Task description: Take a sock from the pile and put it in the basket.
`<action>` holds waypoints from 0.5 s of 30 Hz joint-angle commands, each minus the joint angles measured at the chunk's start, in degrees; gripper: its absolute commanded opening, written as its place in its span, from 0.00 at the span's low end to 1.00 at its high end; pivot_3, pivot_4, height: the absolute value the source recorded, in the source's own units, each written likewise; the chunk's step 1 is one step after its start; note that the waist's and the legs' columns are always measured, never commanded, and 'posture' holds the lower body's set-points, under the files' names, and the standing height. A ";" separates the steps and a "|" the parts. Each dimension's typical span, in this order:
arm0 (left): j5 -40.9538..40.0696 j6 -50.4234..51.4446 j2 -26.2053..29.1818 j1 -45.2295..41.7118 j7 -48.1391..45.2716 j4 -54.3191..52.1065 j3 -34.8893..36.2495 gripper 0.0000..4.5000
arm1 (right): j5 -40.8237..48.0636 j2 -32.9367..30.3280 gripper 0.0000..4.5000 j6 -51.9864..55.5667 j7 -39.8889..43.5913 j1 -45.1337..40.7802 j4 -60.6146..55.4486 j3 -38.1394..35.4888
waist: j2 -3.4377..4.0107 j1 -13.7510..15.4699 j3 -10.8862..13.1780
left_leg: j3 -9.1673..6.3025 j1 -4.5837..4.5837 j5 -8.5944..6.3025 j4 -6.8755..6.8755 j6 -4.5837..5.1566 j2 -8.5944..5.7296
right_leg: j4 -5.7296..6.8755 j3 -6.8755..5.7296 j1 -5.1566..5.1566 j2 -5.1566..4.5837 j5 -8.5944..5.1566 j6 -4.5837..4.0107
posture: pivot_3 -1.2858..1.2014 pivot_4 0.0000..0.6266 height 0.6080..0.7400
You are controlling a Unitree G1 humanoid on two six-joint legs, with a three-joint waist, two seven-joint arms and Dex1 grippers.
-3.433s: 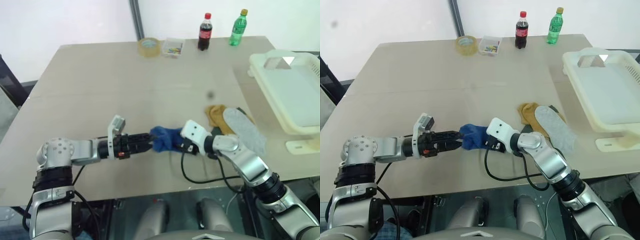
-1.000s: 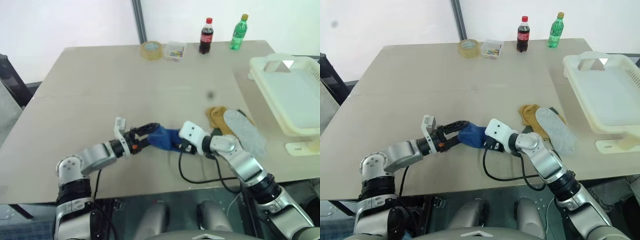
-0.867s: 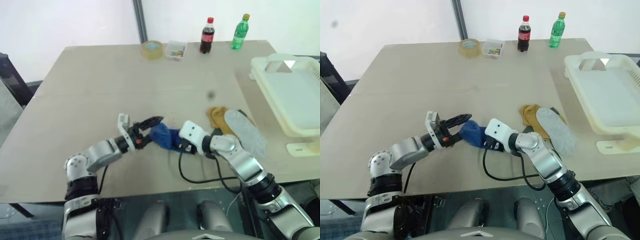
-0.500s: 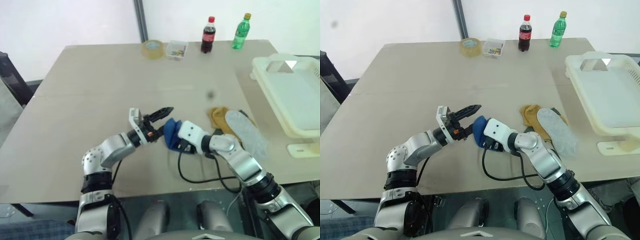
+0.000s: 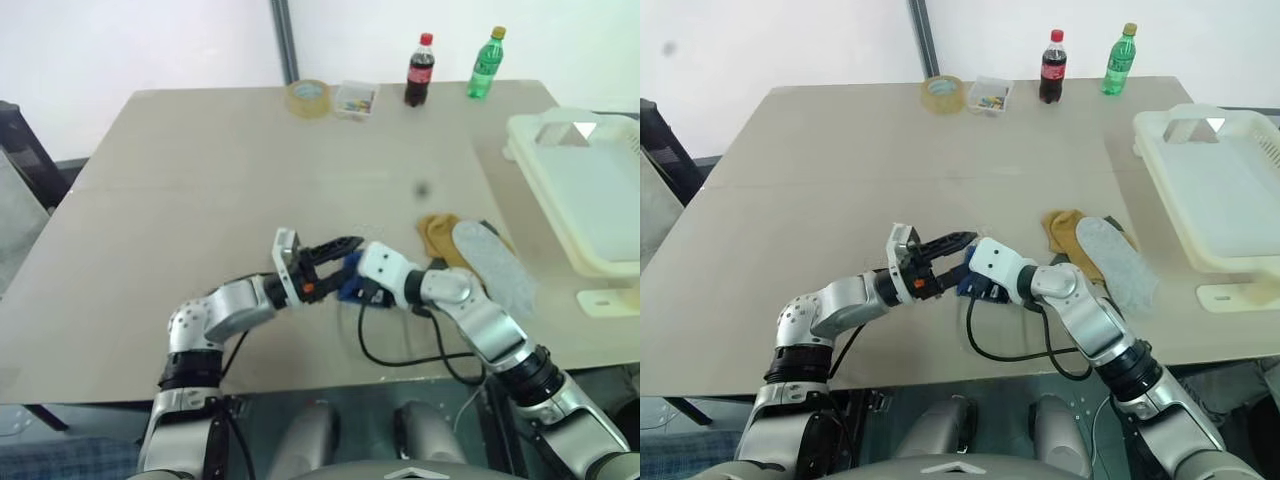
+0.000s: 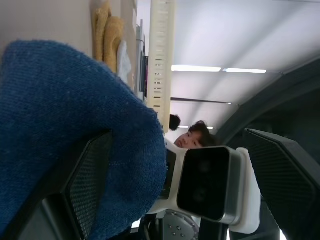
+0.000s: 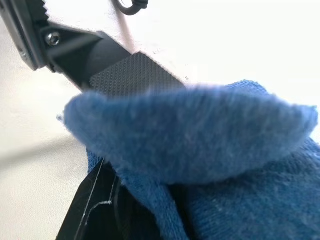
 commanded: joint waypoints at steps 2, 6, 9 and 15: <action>4.29 -0.75 -0.44 -1.87 -2.72 3.13 -0.36 1.00 | -0.46 -2.31 0.55 3.05 1.06 0.54 -4.14 -0.86 | 0.01 0.08 0.01 | -0.02 -0.03 0.00 0.00 0.00 -0.01 | -0.02 -0.03 0.00 -0.01 0.00 0.00 | 0.52 0.24 1.00; 8.11 -1.10 -1.31 -3.71 -5.17 5.56 0.42 1.00 | 1.19 -5.88 0.55 7.80 3.39 1.33 -10.85 -1.66 | 0.01 0.21 0.03 | -0.11 -0.12 0.00 0.01 0.00 -0.05 | -0.09 -0.14 -0.01 -0.03 0.00 0.00 | 0.52 0.24 1.00; 9.92 -0.51 -1.90 -4.41 -6.65 6.33 0.75 1.00 | 2.46 -8.08 0.55 11.27 4.73 1.75 -14.79 -2.60 | 0.01 0.19 0.04 | -0.15 -0.19 0.00 -0.01 0.00 -0.04 | -0.09 -0.17 -0.03 -0.04 0.00 0.00 | 0.52 0.24 1.00; 14.31 1.67 -3.32 -5.11 -9.74 7.64 0.18 1.00 | 7.45 -13.46 0.67 20.27 7.12 3.48 -22.21 -7.64 | 0.02 0.62 0.06 | -0.31 -0.30 0.00 0.02 0.00 -0.06 | -0.16 -0.36 -0.02 -0.10 -0.01 0.00 | 0.52 0.24 1.00</action>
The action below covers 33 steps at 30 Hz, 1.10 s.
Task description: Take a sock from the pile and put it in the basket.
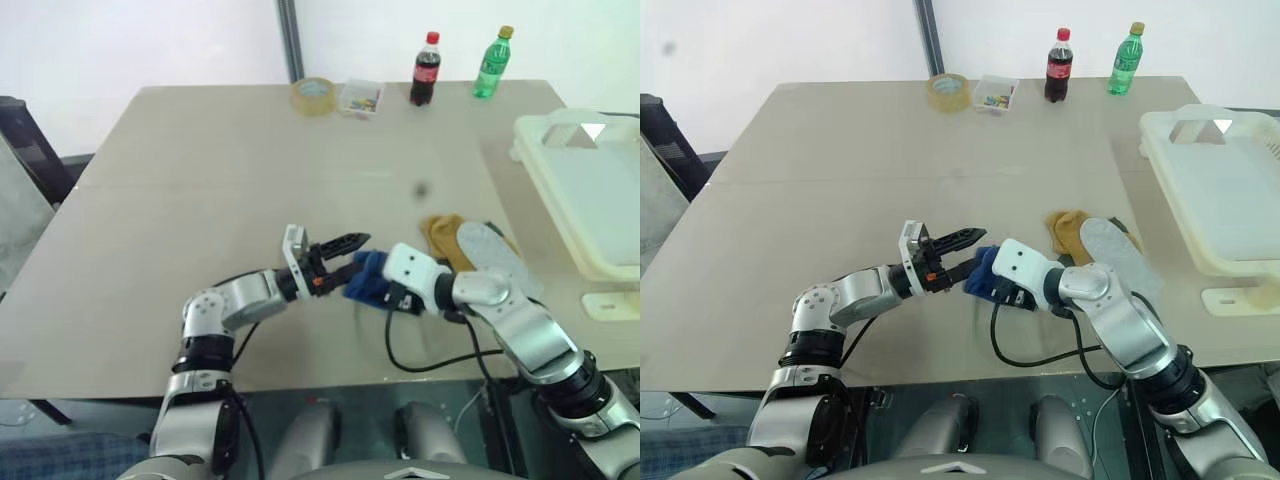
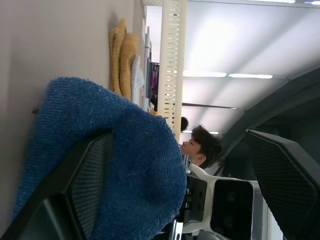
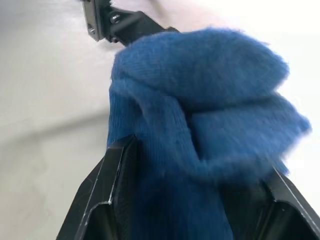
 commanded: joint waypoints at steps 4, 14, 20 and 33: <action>4.90 2.59 -1.79 -1.19 -3.65 2.32 -0.10 1.00 | 9.75 -3.85 1.00 12.31 2.50 2.47 -9.93 -10.20 | 0.00 0.72 0.00 | -0.18 -0.17 0.00 0.02 0.00 0.00 | -0.17 -0.17 -0.01 0.00 0.00 0.00 | 0.52 0.24 1.00; 11.45 5.64 -4.09 -3.04 -7.95 4.33 0.53 1.00 | 13.75 29.81 1.00 42.81 -15.88 -0.94 -8.44 -35.86 | 0.18 1.06 -0.01 | -0.42 -0.37 0.01 0.03 -0.02 -0.03 | -0.12 -0.14 -0.15 -0.06 0.01 -0.03 | 0.52 0.24 1.00; 14.74 6.78 -4.97 -4.09 -9.78 5.06 1.78 1.00 | 14.09 38.95 1.00 42.83 -25.03 -3.70 -5.67 -40.53 | 0.22 0.96 0.01 | -0.39 -0.40 0.01 0.02 -0.02 -0.22 | -0.11 -0.08 -0.24 -0.15 0.01 -0.03 | 0.52 0.24 1.00; 19.83 8.03 -6.63 -4.29 -12.32 4.91 4.69 1.00 | 21.13 23.37 1.00 42.83 -26.44 5.87 -8.40 -33.03 | 0.35 0.93 -0.08 | -0.42 -0.38 0.01 0.02 -0.01 -0.20 | -0.11 -0.19 -0.19 -0.12 0.00 -0.02 | 0.52 0.24 1.00</action>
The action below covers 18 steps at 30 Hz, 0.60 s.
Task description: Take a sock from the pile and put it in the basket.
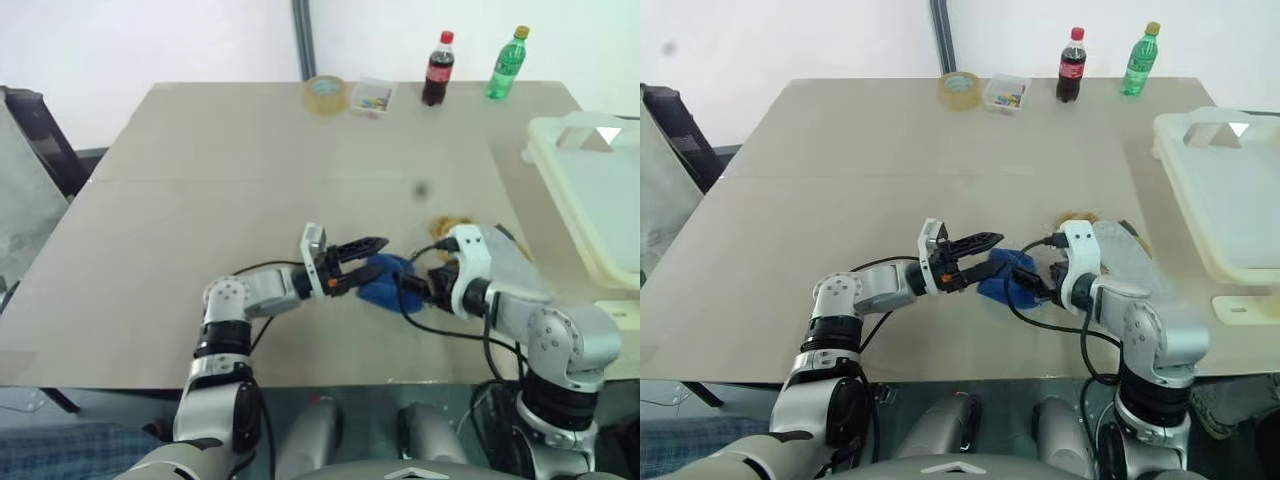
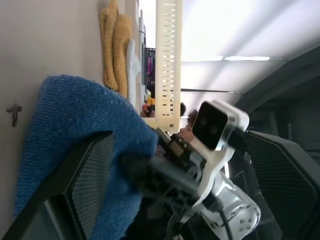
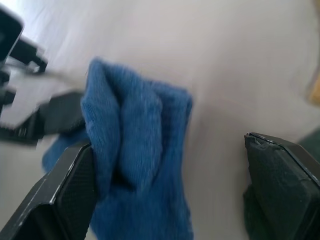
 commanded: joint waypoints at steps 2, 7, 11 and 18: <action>2.03 1.03 -1.36 0.74 -0.43 1.05 0.30 1.00 | 4.46 1.92 1.00 1.36 -0.56 2.18 0.32 -0.46 | -0.01 0.00 -0.02 | 0.00 0.00 0.00 0.00 0.00 0.00 | 0.00 -0.02 0.01 0.00 0.00 0.00 | 0.52 0.24 1.00; 3.33 1.26 -2.35 0.92 -0.55 0.48 1.16 1.00 | 10.56 5.78 0.73 1.36 -2.47 4.19 1.26 -1.33 | 0.02 -0.13 -0.09 | -0.02 0.04 0.00 0.00 0.00 0.07 | 0.00 0.03 0.04 0.02 0.00 0.00 | 0.52 0.24 1.00; 4.17 1.44 -2.98 0.99 -0.64 0.23 1.87 1.00 | 16.36 7.96 0.29 1.36 -5.35 4.08 2.49 -1.63 | 0.04 -0.12 -0.08 | 0.00 0.07 0.00 0.00 0.00 0.07 | 0.02 0.03 0.04 0.05 0.00 0.00 | 0.52 0.24 1.00; 4.87 1.72 -3.36 1.21 -0.89 -0.44 2.86 1.00 | 21.97 12.43 0.01 1.36 -12.09 1.72 7.62 -6.13 | 0.05 -0.29 -0.08 | 0.00 0.08 0.00 -0.02 0.01 0.11 | 0.02 0.07 0.04 0.05 0.00 0.00 | 0.52 0.24 1.00</action>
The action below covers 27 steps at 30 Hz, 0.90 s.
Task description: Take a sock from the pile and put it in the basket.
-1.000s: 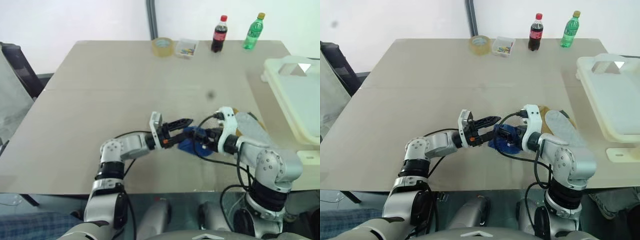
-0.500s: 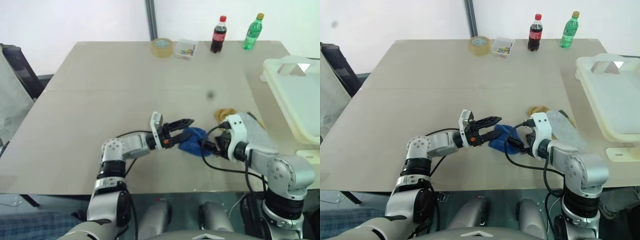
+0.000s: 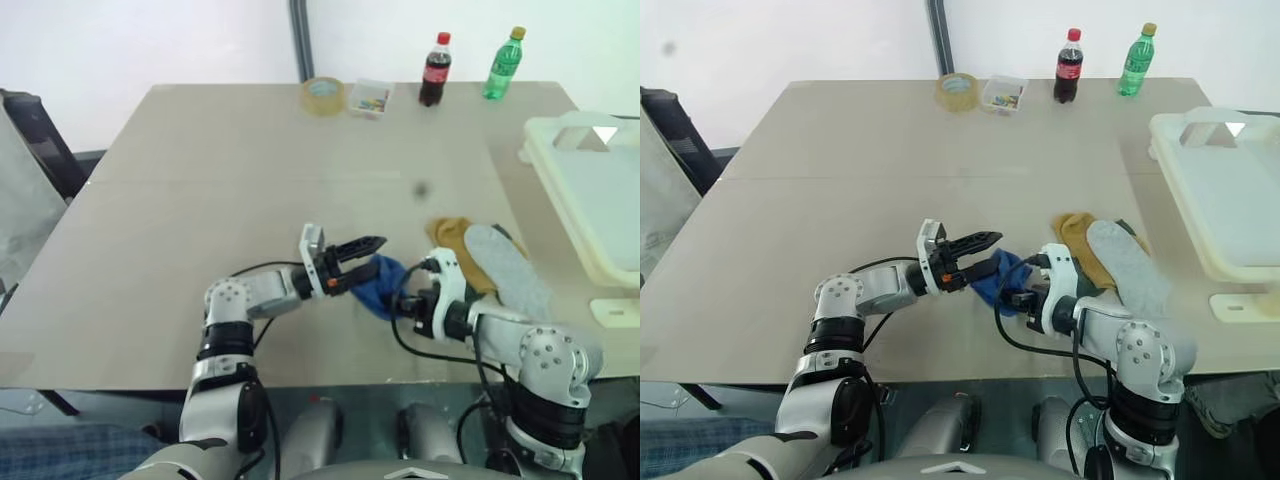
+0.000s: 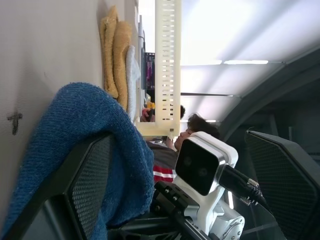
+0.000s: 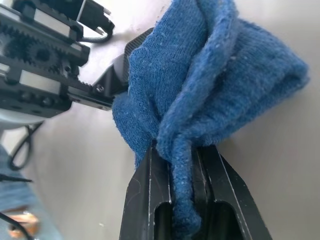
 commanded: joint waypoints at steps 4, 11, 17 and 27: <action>3.33 -0.08 0.23 2.52 -3.34 -5.03 -2.43 1.00 | 5.92 1.11 0.01 0.34 -5.16 -2.99 2.53 -3.77 | 0.02 -0.59 0.01 | 0.01 0.01 0.00 0.00 0.00 0.03 | 0.02 0.01 0.00 0.04 0.00 0.00 | 0.52 0.24 1.00; 26.84 -30.92 11.14 10.97 -26.70 -25.90 -22.81 1.00 | 9.95 -1.72 0.01 0.34 -8.60 -6.04 1.68 -8.68 | 0.16 -1.37 0.09 | 0.30 0.06 0.04 -0.39 -0.07 0.06 | -0.13 0.33 -0.09 -0.02 0.00 -0.03 | 0.52 0.24 1.00; 39.51 -54.59 13.23 15.20 -36.93 -28.22 -25.62 1.00 | 13.52 -6.67 0.01 0.34 -9.90 -7.13 1.94 -9.70 | 0.20 -1.41 0.12 | 0.44 -0.35 0.05 -0.64 -0.06 0.14 | -0.24 0.46 -0.59 -0.07 0.00 -0.05 | 0.52 0.24 1.00; 46.20 -73.87 10.24 15.18 -47.27 -21.91 -27.67 1.00 | 21.57 -15.05 0.01 0.34 -11.37 -12.21 3.80 -12.74 | 0.21 -1.37 0.16 | 0.71 -0.40 0.03 -0.69 0.04 0.17 | -0.38 0.65 -0.66 -0.02 0.01 -0.02 | 0.52 0.24 1.00</action>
